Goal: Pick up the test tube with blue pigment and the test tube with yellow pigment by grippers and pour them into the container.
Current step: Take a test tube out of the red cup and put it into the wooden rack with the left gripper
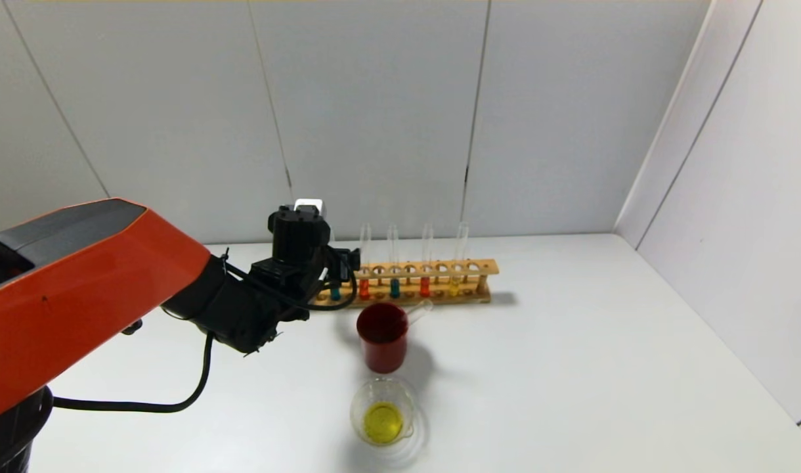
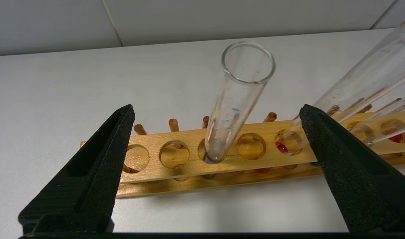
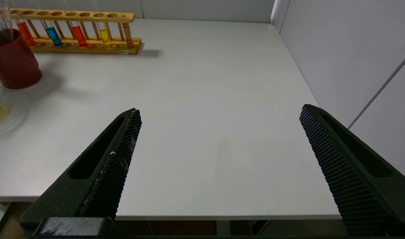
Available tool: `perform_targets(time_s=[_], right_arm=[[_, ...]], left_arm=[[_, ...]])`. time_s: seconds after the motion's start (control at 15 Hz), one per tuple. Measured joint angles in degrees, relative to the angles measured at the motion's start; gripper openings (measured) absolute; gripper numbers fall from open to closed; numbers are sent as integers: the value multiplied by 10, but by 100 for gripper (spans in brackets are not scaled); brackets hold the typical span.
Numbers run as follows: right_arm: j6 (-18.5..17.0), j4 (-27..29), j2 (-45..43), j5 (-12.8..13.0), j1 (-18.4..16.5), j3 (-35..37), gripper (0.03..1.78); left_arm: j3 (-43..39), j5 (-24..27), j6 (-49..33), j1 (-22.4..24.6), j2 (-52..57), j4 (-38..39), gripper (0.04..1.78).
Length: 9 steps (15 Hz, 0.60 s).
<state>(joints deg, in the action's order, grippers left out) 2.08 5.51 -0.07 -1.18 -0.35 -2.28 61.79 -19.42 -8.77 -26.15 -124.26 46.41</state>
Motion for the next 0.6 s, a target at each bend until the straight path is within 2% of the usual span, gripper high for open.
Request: perform_targets(time_s=[0.2,0.33,0.47,0.6], right_arm=[[0,0,0,0,0,0,174],[0,0,0,0,0,0,174],[0,0,0,0,0,0,174],[0,0,0,0,0,0,174]], left_arm=[[5,0,0,-1,-8,0,173],[7,0,1,0,-10,0,162],[8,0,0,1,-11,1,141],[7,1,0,0,-10,2,110]])
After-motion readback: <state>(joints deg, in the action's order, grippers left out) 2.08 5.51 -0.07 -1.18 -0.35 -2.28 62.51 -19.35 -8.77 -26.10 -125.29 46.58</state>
